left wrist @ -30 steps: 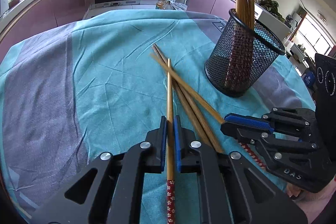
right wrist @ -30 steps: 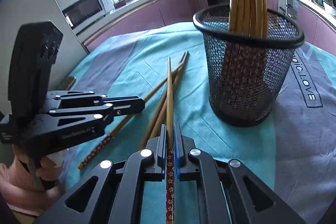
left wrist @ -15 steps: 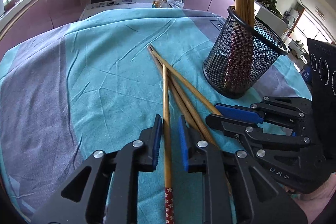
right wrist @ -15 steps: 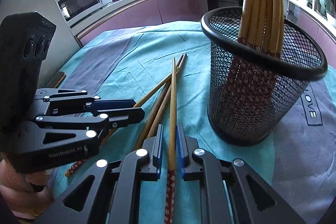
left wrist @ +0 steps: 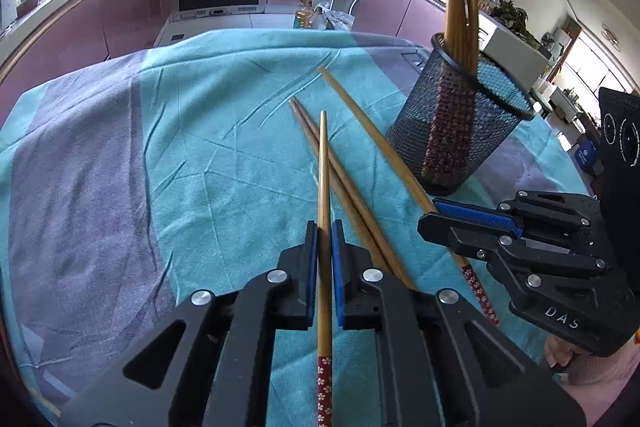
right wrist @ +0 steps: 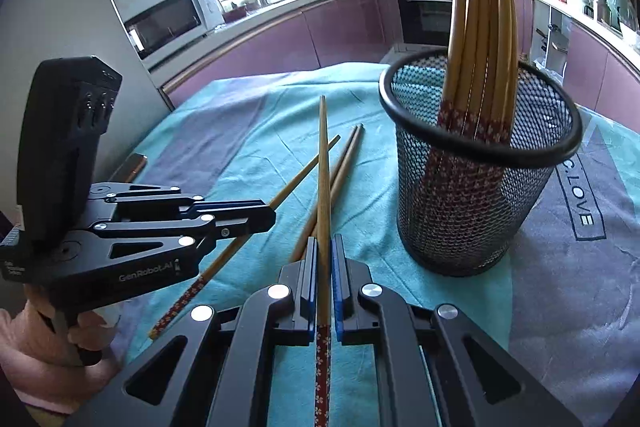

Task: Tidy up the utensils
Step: 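Lift both chopsticks upright and carry them over the mesh holder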

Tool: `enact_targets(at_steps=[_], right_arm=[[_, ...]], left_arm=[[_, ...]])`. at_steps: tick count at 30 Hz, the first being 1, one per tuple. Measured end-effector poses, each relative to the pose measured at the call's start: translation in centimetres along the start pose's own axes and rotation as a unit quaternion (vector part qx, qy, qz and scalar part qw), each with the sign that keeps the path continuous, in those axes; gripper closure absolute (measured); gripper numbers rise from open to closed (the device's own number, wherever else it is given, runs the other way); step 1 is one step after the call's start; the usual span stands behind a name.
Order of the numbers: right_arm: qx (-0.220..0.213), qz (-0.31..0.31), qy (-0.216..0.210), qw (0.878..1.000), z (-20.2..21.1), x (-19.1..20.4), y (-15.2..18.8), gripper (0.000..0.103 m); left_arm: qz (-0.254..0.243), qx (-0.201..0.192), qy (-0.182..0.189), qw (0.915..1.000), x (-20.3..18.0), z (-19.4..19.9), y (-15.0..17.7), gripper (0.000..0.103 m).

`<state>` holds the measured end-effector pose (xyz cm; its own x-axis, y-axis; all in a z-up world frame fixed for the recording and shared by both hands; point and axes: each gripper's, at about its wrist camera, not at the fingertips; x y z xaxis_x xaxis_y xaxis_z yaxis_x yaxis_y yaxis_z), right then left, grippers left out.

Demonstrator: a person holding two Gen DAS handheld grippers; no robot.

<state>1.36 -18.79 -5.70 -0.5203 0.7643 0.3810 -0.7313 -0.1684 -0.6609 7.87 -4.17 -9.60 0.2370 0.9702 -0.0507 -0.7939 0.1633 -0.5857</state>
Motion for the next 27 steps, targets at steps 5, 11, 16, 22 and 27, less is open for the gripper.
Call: enact_targets(at_steps=[5, 11, 16, 22, 27], right_arm=[[-0.015, 0.008, -0.005, 1.000, 1.6, 0.4, -0.1, 0.097], [-0.041, 0.013, -0.006, 0.999, 3.7, 0.6, -0.2, 0.097], [-0.061, 0.015, -0.005, 0.998, 5.4, 0.5, -0.5, 0.097], [-0.087, 0.018, -0.001, 0.996, 7.2, 0.5, -0.9, 0.097], [-0.104, 0.020, 0.003, 0.994, 8.6, 0.5, -1.3, 0.097]], left_arm=[[0.002, -0.016, 0.018, 0.9997, 0.2, 1.8, -0.1, 0.096], [0.000, -0.037, 0.044, 0.9983, 0.3, 4.5, -0.6, 0.096], [0.001, -0.048, 0.066, 0.9967, 0.4, 6.3, -1.1, 0.096], [-0.001, -0.064, 0.089, 0.9940, -0.3, 8.1, -1.4, 0.096], [0.001, -0.077, 0.111, 0.9908, -0.4, 9.6, -1.8, 0.096]])
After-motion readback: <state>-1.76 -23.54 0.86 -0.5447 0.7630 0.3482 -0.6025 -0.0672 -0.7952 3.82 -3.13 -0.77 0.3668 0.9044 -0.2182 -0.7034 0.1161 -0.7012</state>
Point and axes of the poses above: each gripper's, at about its wrist camera, not at the fingertips, and z roughly against the way its jaws point, x to its left, y to its underside, and after that the axes turned 11 degrees about -y, right-handed
